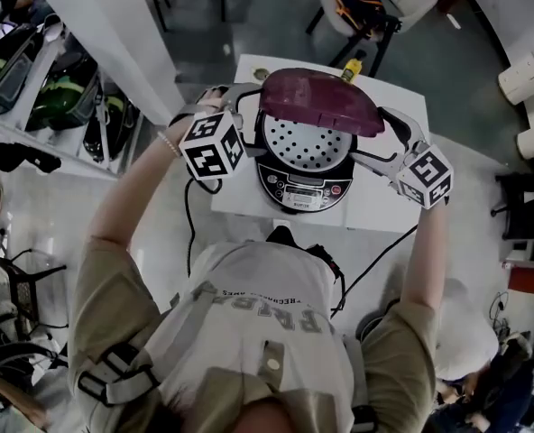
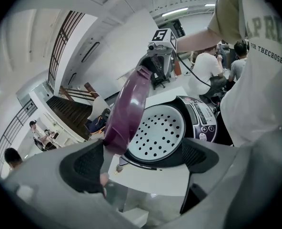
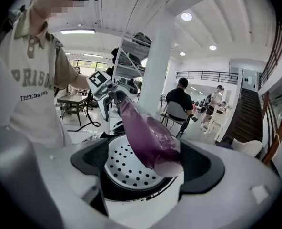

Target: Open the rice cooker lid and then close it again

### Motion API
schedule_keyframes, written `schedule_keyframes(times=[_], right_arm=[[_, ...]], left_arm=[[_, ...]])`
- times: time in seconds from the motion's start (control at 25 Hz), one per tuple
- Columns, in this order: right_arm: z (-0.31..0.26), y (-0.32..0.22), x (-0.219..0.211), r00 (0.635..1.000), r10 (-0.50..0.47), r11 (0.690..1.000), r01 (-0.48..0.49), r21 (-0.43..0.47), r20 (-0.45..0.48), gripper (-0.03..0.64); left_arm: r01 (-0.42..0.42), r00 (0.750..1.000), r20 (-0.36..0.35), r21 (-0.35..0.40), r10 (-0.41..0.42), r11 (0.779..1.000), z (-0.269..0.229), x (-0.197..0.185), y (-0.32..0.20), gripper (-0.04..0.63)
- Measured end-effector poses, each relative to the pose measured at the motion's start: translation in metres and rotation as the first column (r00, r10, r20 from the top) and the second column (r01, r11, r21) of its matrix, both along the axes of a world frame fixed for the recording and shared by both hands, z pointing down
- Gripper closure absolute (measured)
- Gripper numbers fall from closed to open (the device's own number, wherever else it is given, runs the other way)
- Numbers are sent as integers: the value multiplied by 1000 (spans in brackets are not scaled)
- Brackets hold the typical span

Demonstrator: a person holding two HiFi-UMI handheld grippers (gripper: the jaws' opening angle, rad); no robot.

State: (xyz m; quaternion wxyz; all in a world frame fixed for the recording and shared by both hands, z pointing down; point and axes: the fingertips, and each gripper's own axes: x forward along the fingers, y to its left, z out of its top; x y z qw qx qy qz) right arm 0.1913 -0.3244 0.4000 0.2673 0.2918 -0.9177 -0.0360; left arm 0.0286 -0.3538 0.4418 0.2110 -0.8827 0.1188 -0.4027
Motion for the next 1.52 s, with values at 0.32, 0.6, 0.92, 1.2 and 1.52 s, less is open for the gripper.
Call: schedule_keyframes(times=[0.32,0.6,0.92,1.2,1.52], right_arm=[[36,28,-5,996,-41,996,35,-78,-79,175],[55,41,-6,992,-59,991,45,-127,-109,175],[77,54,-7,986,-99,976,69,-209,-135,175],[96,64,-7,979,-135,959,90,-269,-152,175],[107,71,-7,969,-175,944,116,-308,-172,175]], left_arm=[[-47,994,95,-28,49,999,33,-7,29,71],[-75,982,169,-31,79,997,53,-11,42,71],[-104,961,251,-61,116,993,75,-16,55,71],[-123,941,307,-88,144,989,94,-18,64,71],[-134,923,351,-91,157,987,106,-21,67,71]])
